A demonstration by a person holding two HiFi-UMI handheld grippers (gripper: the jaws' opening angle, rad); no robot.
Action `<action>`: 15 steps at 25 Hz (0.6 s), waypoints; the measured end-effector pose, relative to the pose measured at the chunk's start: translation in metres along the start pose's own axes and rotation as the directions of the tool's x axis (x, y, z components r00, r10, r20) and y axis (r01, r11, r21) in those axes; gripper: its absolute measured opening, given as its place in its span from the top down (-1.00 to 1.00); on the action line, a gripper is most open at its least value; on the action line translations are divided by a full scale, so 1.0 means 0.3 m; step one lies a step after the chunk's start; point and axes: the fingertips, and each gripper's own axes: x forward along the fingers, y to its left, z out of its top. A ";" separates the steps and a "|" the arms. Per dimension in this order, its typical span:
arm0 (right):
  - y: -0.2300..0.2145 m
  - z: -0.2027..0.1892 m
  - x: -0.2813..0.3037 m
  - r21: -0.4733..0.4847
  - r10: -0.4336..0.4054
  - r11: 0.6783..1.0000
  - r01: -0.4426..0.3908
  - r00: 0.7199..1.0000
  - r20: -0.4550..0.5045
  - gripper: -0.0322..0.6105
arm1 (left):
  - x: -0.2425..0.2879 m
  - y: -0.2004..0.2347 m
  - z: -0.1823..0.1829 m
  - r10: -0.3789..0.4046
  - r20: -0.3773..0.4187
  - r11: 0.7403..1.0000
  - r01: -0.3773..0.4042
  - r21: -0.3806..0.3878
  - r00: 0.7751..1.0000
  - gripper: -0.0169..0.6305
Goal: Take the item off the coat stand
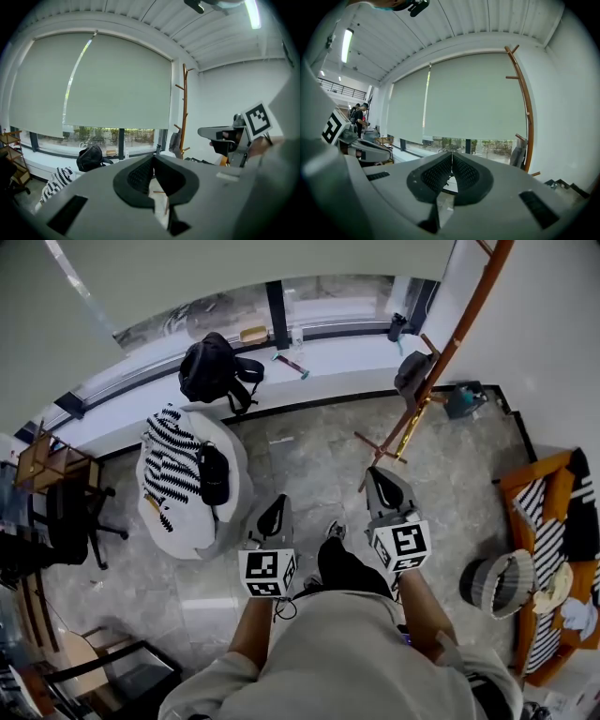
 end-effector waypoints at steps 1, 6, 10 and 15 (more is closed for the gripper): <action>-0.013 0.000 0.044 0.009 0.005 1.000 -0.005 1.000 0.001 0.88 | 0.032 0.024 0.009 0.005 -0.006 1.000 -0.005 0.002 1.000 0.91; -0.098 0.057 0.250 0.007 0.038 0.999 -0.038 0.999 0.014 0.88 | 0.226 0.120 0.125 0.019 -0.009 1.000 -0.019 0.015 1.000 0.91; -0.199 0.091 0.394 0.009 0.083 0.996 -0.083 0.996 0.009 0.88 | 0.396 0.121 0.213 -0.002 -0.016 0.999 0.002 0.052 1.000 0.91; -0.318 0.051 0.516 0.075 0.103 0.992 -0.101 0.995 -0.012 0.88 | 0.594 0.122 0.216 -0.010 -0.091 0.996 0.018 0.087 0.996 0.91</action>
